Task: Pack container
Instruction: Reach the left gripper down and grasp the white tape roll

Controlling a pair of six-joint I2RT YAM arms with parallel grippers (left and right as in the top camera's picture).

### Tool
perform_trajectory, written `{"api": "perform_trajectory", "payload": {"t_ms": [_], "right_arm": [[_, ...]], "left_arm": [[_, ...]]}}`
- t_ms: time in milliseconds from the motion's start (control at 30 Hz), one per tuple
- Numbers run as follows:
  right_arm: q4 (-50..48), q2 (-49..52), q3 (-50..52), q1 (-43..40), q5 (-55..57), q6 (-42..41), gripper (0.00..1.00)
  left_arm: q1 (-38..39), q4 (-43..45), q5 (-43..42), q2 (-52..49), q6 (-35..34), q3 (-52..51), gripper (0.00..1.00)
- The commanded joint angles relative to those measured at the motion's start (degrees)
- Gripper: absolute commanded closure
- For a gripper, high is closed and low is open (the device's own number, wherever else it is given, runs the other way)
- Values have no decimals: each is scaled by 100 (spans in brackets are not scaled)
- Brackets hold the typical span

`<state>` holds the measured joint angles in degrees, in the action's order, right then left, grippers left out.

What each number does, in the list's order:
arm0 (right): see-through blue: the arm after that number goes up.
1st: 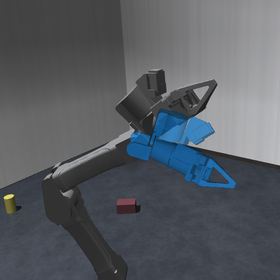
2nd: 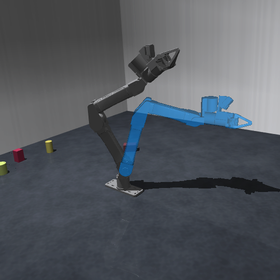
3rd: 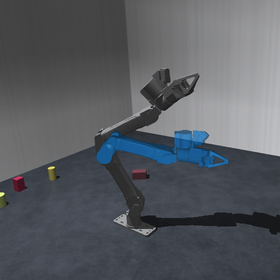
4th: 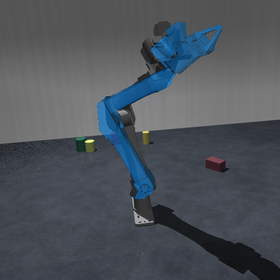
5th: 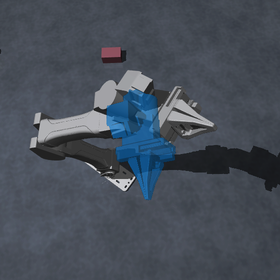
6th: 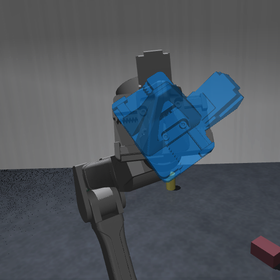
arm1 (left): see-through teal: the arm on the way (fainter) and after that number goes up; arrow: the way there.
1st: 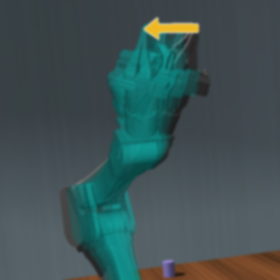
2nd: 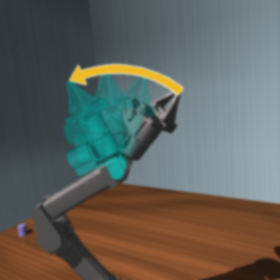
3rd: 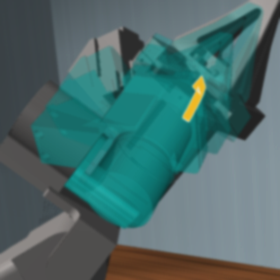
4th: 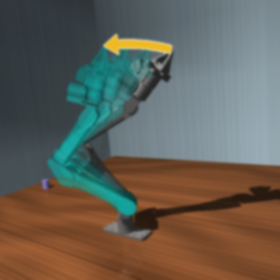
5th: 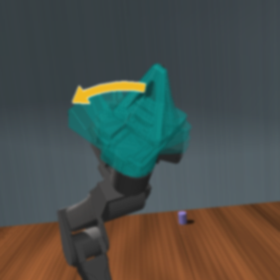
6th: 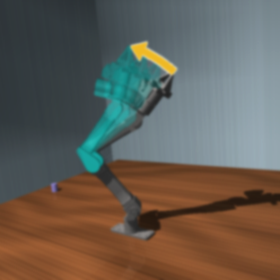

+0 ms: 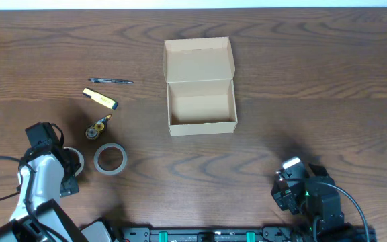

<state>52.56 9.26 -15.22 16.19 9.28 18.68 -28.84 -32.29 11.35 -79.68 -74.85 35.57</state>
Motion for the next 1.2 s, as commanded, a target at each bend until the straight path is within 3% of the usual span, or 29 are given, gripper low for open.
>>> {"api": "perform_trajectory", "payload": {"t_ms": [0, 267, 400, 767, 1000, 1167], "right_arm": [[20, -37, 24, -50, 33, 66, 1], [22, -35, 24, -50, 33, 66, 1], [22, -37, 24, -50, 33, 66, 1], [22, -37, 24, -50, 33, 66, 1], [20, -35, 24, -50, 33, 66, 1], [22, -35, 24, -50, 33, 66, 1]], "left_arm": [[-28, 0, -92, -109, 74, -11, 28], [-28, 2, -92, -304, 72, -11, 62], [-28, 63, -92, -302, 74, -9, 93], [-28, 107, -98, 658, 247, 236, 94], [114, 103, -728, 1296, 1314, 866, 94], [839, 79, -1161, 1231, 2127, 1773, 94]]}}
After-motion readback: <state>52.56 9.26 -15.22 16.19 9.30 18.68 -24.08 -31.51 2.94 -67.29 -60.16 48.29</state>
